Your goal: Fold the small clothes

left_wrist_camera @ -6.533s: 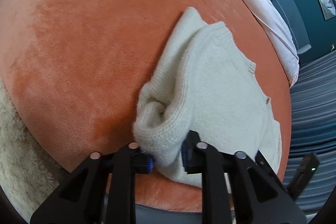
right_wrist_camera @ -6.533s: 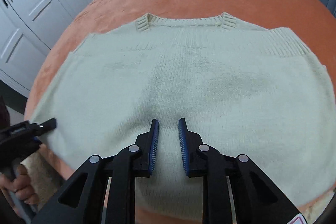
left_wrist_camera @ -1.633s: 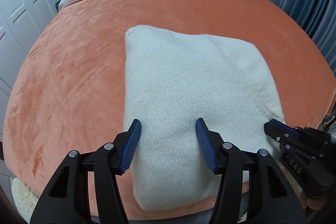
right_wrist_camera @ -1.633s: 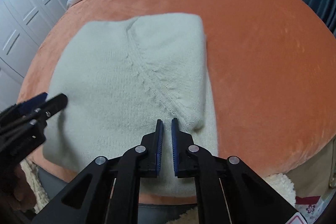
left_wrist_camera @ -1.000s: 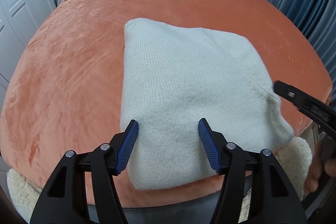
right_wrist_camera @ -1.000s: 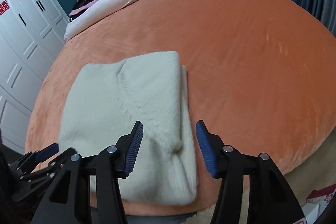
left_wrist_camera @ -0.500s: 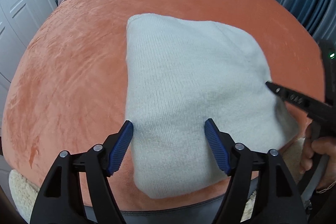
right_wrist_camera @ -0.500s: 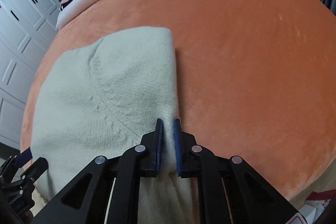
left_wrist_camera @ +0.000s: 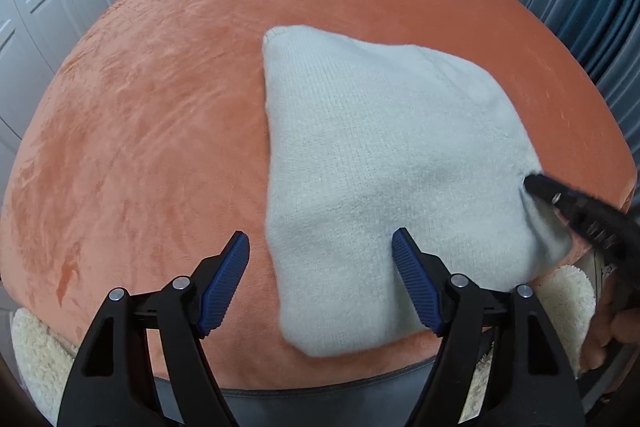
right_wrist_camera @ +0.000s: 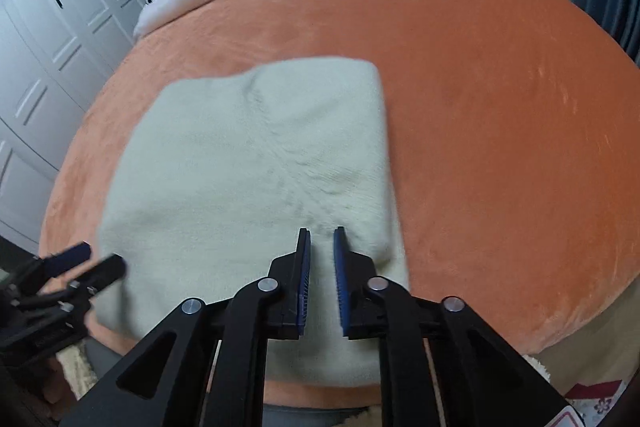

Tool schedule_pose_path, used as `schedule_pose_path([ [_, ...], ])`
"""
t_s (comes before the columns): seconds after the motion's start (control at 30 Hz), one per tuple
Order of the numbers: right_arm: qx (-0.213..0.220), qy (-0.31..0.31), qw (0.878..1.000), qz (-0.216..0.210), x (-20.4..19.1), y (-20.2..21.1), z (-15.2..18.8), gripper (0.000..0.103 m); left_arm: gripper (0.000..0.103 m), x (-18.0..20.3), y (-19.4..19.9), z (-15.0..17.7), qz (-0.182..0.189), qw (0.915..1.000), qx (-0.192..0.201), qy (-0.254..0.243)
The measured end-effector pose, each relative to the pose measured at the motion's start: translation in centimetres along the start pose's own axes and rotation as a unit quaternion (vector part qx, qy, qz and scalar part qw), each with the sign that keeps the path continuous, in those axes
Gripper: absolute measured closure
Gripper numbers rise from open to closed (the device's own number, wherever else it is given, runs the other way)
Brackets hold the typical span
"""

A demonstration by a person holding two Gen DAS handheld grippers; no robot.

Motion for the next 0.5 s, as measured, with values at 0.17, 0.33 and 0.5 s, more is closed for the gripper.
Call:
schedule_pose_path([
  [0.17, -0.018, 0.080, 0.995, -0.059, -8.6, -1.3, -3.5, 0.090, 0.031, -2.1, 0.8, 1.0, 0.000, 0.9998, -0.008, 0.020],
  [0.33, -0.119, 0.141, 0.983, -0.020, -12.6, -12.0, -1.5, 0.089, 0.029, -3.8, -0.4, 2.1, -0.019, 0.9991, -0.019, 0.032],
  [0.5, -0.081, 0.110, 0.989, -0.058, -11.5, -7.7, -2.9, 0.089, 0.020, -4.7, -1.2, 1.8, 0.002, 0.9982, -0.024, 0.055],
])
Point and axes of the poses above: each gripper's, at about its wrist camera, not at the fingertips, and y roughly against the way its jaws point, x to its right, z to its underside, the point moved 8 cm from there along -y, roughly the way its jaws point, and after that the axes turned 2 degrees about -x, right-handed, at the moved point
